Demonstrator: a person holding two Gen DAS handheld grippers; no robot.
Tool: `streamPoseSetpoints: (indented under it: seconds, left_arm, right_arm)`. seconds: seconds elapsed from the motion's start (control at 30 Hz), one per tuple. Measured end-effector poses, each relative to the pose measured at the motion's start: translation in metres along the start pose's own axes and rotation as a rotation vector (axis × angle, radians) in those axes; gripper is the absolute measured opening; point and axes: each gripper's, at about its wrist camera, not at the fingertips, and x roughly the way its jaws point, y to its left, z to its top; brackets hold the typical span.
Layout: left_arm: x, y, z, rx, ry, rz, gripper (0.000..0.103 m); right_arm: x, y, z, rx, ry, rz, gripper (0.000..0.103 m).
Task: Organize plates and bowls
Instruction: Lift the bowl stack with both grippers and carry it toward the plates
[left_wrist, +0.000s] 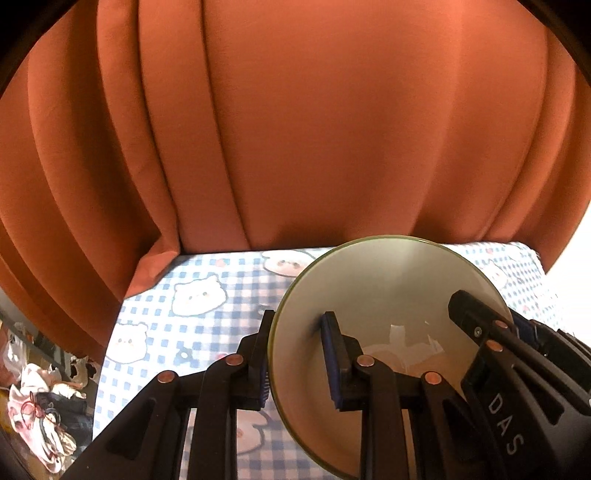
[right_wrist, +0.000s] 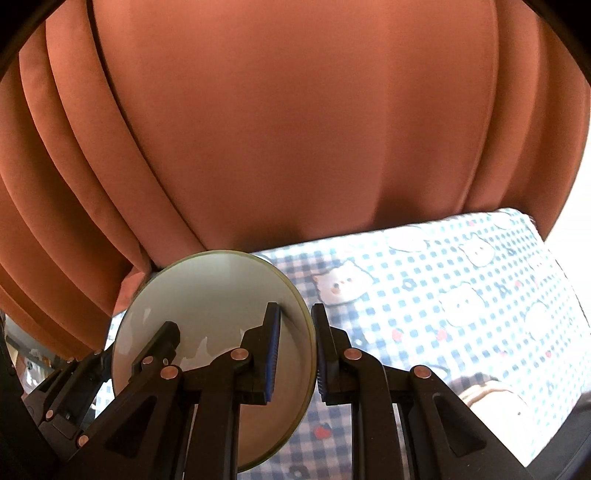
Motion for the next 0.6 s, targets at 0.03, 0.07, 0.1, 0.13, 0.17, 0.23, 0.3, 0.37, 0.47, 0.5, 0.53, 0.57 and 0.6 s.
streamPoseSetpoints:
  seconds: [0.03,0.07,0.1,0.13,0.17,0.23,0.3,0.37,0.47,0.5,0.53,0.57,0.6]
  left_arm:
    - [-0.001,-0.002,-0.002,0.004,-0.001,-0.005,0.022]
    - [-0.004,-0.006,-0.004,0.009,-0.002,-0.008,0.023]
    - [-0.007,-0.009,-0.006,0.015,-0.005,-0.010,0.023]
    - [-0.010,-0.013,-0.008,0.021,-0.007,-0.012,0.023]
    - [-0.014,-0.016,-0.009,0.025,-0.009,-0.013,0.023]
    - [-0.022,-0.024,-0.015,0.032,-0.016,-0.013,0.023]
    - [-0.032,-0.032,-0.022,0.033,-0.020,-0.010,0.023]
    - [-0.040,-0.040,-0.026,0.029,-0.019,-0.005,0.023]
    - [-0.049,-0.051,-0.036,0.015,-0.016,0.012,0.023]
    - [-0.051,-0.056,-0.040,0.012,-0.012,0.015,0.023]
    - [-0.054,-0.060,-0.044,0.008,-0.008,0.018,0.023]
    - [-0.055,-0.063,-0.048,0.005,-0.006,0.022,0.023]
    - [-0.058,-0.068,-0.053,-0.006,0.000,0.029,0.023]
  right_arm:
    - [-0.004,-0.003,-0.003,0.002,-0.004,-0.009,0.021]
    - [-0.008,-0.006,-0.006,0.006,-0.006,-0.014,0.021]
    - [-0.011,-0.010,-0.009,0.012,-0.006,-0.018,0.021]
    - [-0.015,-0.013,-0.013,0.016,-0.007,-0.020,0.021]
    - [-0.019,-0.017,-0.015,0.019,-0.009,-0.022,0.021]
    - [-0.025,-0.029,-0.022,0.028,-0.012,-0.024,0.021]
    - [-0.029,-0.036,-0.027,0.030,-0.013,-0.022,0.021]
    - [-0.039,-0.040,-0.032,0.027,-0.016,-0.018,0.021]
    - [-0.051,-0.050,-0.040,0.018,-0.011,-0.001,0.021]
    - [-0.054,-0.055,-0.043,0.012,-0.007,0.002,0.021]
    - [-0.056,-0.059,-0.046,0.007,-0.006,0.004,0.021]
    - [-0.059,-0.064,-0.050,0.003,-0.003,0.007,0.021]
    - [-0.061,-0.069,-0.054,-0.002,0.001,0.011,0.021]
